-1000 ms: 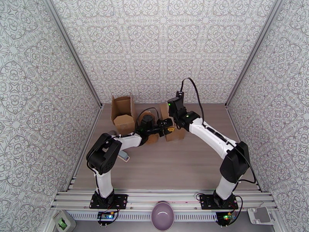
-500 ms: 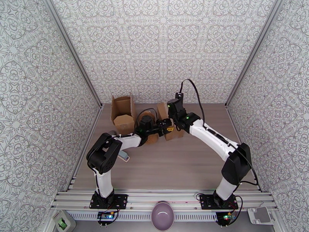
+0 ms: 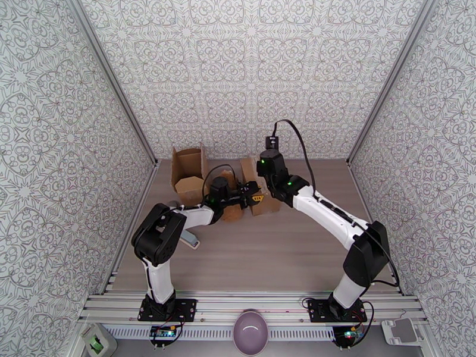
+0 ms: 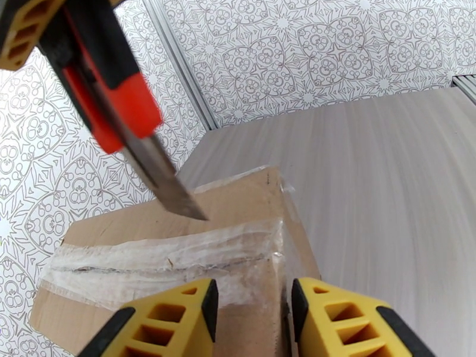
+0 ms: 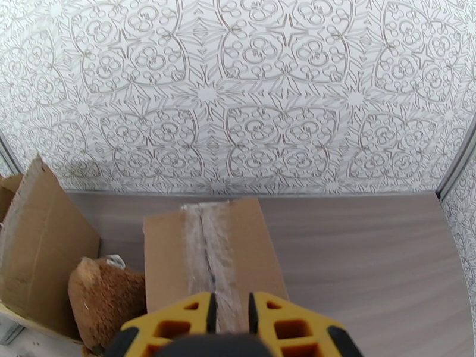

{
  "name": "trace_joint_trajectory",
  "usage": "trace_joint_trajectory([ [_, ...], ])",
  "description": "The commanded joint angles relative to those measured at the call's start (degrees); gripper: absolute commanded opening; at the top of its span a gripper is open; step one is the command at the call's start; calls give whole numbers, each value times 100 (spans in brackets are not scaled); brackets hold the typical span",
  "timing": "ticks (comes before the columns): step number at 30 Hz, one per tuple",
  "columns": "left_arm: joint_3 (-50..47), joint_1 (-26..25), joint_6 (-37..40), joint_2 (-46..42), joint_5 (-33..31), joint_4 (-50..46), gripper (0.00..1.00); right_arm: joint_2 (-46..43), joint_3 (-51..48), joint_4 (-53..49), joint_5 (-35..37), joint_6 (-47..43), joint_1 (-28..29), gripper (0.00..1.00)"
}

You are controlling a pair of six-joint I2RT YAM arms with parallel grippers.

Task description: Unpack the express box

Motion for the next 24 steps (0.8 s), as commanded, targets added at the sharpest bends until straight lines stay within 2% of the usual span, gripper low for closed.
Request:
trace_joint_trajectory([
  [1, 52, 46, -205, 208, 205, -213, 40, 192, 203, 290, -171, -87, -30, 0],
  [24, 39, 113, -260, 193, 285, -203, 39, 526, 247, 663, -171, -504, -33, 0],
])
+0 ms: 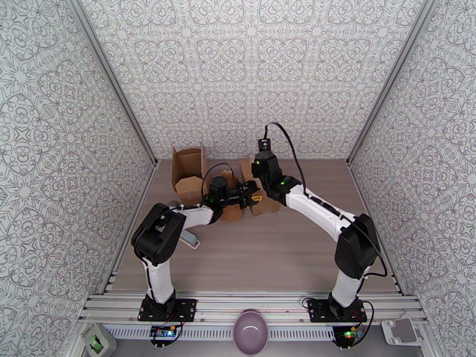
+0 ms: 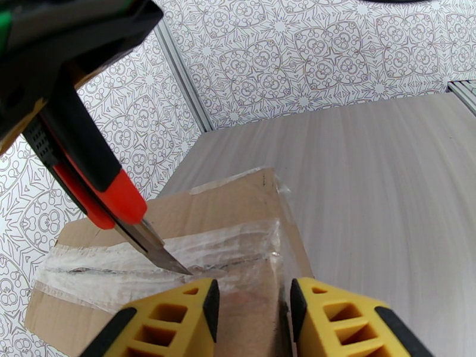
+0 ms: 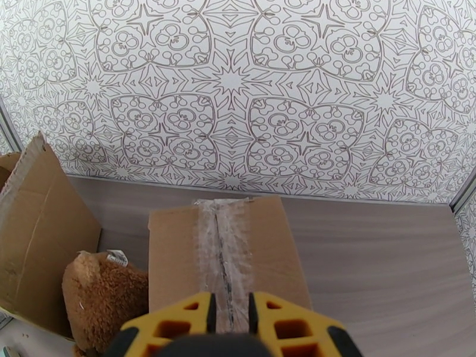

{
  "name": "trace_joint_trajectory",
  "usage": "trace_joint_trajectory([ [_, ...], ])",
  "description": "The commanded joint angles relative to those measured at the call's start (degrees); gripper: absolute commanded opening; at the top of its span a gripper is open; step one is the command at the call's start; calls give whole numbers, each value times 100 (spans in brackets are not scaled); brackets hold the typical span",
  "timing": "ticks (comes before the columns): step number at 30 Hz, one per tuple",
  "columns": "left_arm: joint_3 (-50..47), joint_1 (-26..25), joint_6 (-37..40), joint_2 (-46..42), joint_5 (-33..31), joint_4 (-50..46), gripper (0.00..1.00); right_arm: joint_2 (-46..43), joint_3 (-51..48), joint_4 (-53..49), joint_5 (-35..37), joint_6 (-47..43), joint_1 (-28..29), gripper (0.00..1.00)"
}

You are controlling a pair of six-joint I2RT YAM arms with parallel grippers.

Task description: Unpack the express box

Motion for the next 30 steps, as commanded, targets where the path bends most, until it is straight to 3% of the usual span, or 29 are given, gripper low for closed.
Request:
trace_joint_trajectory([
  [1, 39, 44, -128, 192, 134, -223, 39, 25, 170, 293, 65, -179, -31, 0],
  [30, 92, 37, -247, 226, -218, -239, 38, -276, -456, -126, 120, 112, -30, 0],
])
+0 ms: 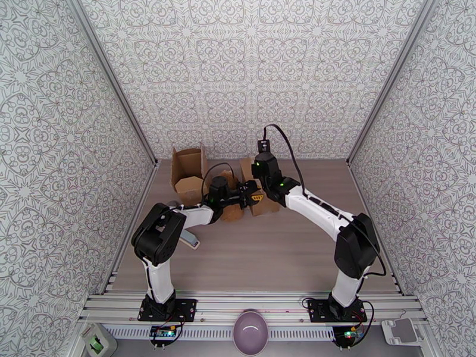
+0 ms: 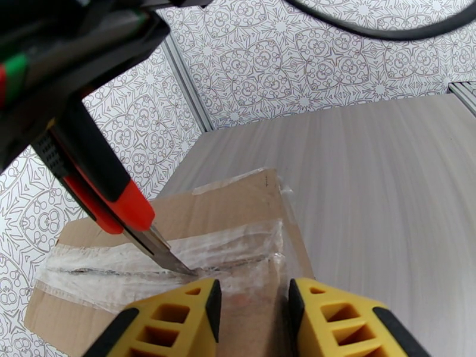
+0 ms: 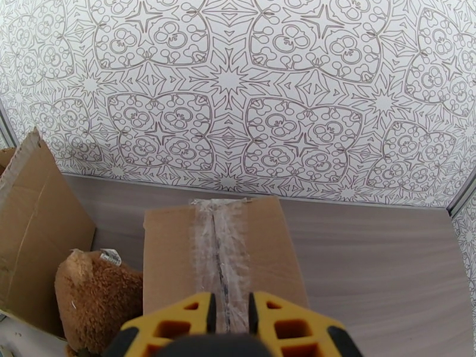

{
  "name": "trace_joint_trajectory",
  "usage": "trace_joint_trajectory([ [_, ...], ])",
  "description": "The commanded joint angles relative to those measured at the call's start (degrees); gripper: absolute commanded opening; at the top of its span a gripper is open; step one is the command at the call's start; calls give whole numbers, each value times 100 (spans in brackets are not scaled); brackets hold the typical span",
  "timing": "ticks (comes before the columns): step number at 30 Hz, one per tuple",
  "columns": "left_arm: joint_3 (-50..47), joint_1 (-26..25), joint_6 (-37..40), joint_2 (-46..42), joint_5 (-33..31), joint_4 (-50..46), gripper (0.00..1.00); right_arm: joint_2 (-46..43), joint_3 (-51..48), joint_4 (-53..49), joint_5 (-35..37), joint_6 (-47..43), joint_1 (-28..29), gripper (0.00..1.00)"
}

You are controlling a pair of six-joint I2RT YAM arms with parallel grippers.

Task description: Unpack the express box

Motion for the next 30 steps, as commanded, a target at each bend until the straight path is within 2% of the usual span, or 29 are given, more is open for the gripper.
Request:
trace_joint_trajectory([
  [1, 64, 41, -190, 221, -215, -236, 38, -274, -242, -314, 80, 148, -30, 0],
  [30, 330, 28, -343, 351, -682, -743, 36, -558, 3, -1353, 62, 612, 76, 0],
])
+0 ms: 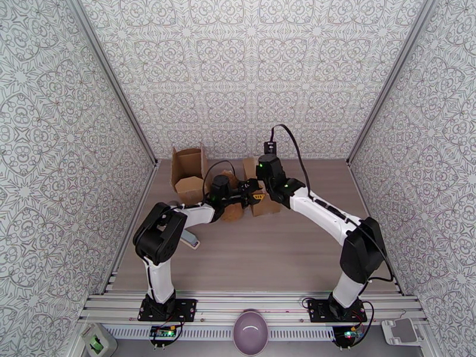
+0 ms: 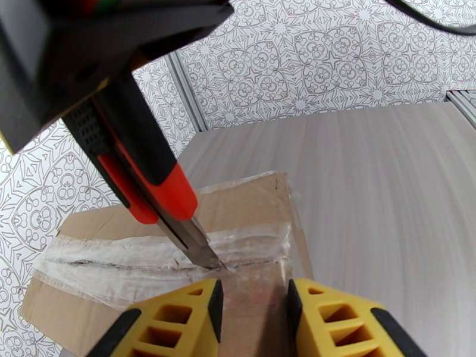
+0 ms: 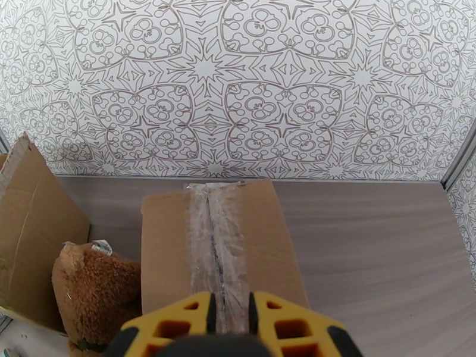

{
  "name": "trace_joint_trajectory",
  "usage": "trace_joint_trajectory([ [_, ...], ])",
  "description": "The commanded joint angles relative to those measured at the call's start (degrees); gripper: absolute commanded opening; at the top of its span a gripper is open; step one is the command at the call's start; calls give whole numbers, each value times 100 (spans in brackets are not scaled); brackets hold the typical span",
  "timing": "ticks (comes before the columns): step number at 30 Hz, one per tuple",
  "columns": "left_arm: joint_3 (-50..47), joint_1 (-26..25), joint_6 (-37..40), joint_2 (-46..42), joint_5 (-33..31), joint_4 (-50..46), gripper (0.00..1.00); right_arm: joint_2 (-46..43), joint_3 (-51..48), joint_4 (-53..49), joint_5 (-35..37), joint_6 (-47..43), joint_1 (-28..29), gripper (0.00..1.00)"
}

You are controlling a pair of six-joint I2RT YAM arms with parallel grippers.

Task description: Unpack the express box

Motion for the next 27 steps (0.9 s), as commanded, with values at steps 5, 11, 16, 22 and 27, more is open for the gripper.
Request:
trace_joint_trajectory([
  [5, 176, 79, -182, 287, -750, -634, 36, -271, 124, -914, -139, 148, 131, 0],
  [11, 209, 74, -173, 305, -754, -701, 36, -328, 111, -1046, -152, 66, 161, 0],
  [16, 235, 89, -165, 305, -795, -765, 36, -436, -31, -1035, -200, -69, 161, 0],
  [22, 282, 82, -200, 315, -841, -845, 36, -569, -144, -987, -311, -115, 161, 0],
  [27, 325, 84, -226, 318, -896, -903, 35, -613, -131, -1048, -426, 14, 162, 0],
])
